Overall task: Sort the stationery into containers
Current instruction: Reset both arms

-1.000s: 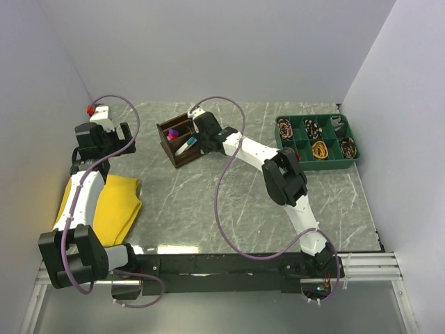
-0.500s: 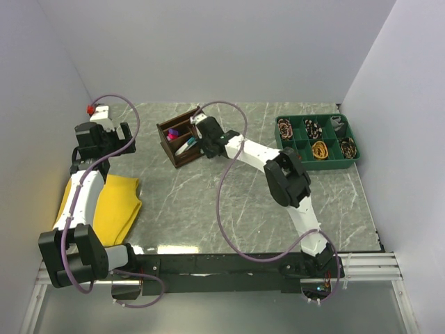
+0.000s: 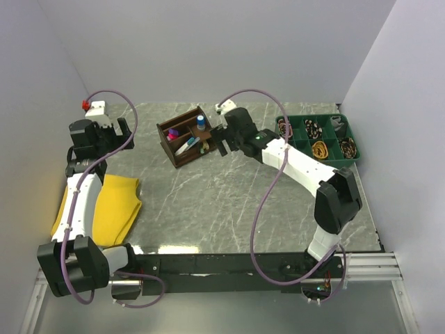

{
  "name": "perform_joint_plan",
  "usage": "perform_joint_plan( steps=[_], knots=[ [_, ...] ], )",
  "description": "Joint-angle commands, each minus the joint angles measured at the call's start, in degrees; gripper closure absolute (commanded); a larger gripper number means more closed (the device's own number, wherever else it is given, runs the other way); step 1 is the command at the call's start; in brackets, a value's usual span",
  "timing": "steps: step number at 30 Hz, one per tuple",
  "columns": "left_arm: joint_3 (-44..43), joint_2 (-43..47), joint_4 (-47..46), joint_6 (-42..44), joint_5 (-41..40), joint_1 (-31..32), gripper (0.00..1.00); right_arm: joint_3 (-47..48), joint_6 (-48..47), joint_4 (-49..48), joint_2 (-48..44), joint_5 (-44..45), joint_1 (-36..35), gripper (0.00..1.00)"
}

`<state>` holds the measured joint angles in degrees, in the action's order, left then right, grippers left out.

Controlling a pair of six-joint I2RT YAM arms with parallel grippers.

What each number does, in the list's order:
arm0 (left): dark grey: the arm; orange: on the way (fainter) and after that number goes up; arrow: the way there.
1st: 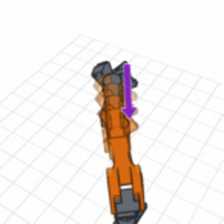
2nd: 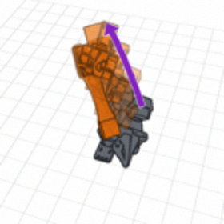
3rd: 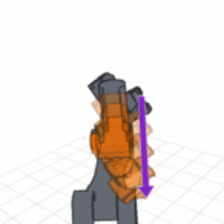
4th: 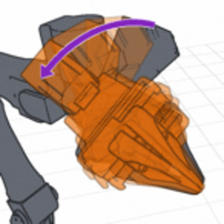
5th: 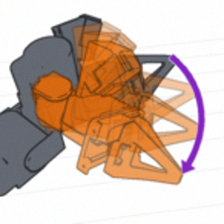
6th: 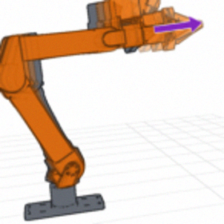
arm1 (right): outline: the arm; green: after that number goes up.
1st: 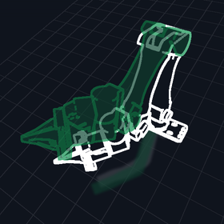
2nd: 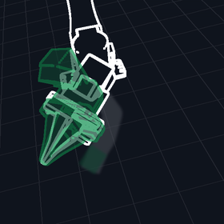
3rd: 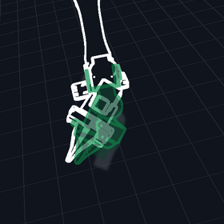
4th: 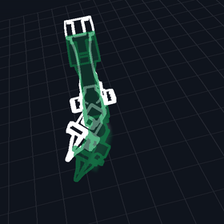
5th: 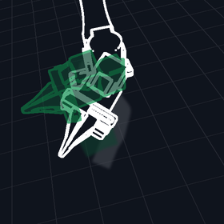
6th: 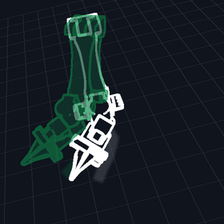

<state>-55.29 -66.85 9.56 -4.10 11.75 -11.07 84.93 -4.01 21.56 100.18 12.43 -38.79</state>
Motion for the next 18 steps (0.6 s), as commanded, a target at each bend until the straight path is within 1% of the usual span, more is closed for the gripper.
perform_joint_plan(
  steps=[1, 6, 12, 13, 15, 17, 18],
  knots=[
    [-1.0, 1.5, -0.3, 0.1, 0.5, -0.3, 0.00, -3.4, -1.0, -1.0, -2.3, 4.8, 2.4, 0.00],
    [-2.8, -0.6, -0.2, 0.5, 2.7, -0.3, 0.00, -7.0, 0.0, -3.9, -6.5, 7.4, 3.5, 0.00],
    [-4.3, -3.3, -0.8, 1.2, 1.9, -0.4, 0.01, -11.1, -1.2, -5.2, -10.8, 7.9, 4.2, 0.00],
    [-4.5, -3.4, -0.7, 1.5, 1.9, -0.3, 0.01, -11.3, -1.0, -5.0, -11.6, 7.1, 4.5, 0.00],
    [-4.8, -4.1, -0.2, 2.1, 1.8, -0.4, 0.00, -11.0, -0.4, -3.1, -12.0, 2.3, 5.8, 0.00],
    [-5.1, -4.6, 0.3, 2.7, 1.7, -0.3, 0.00, -10.0, 2.2, -1.9, -12.4, -1.2, 7.7, 0.00],
    [-5.6, -4.7, 0.5, 3.0, 1.7, -0.3, 0.01, -9.6, 2.9, -2.0, -12.9, -1.2, 8.0, 0.00]
  ],
)
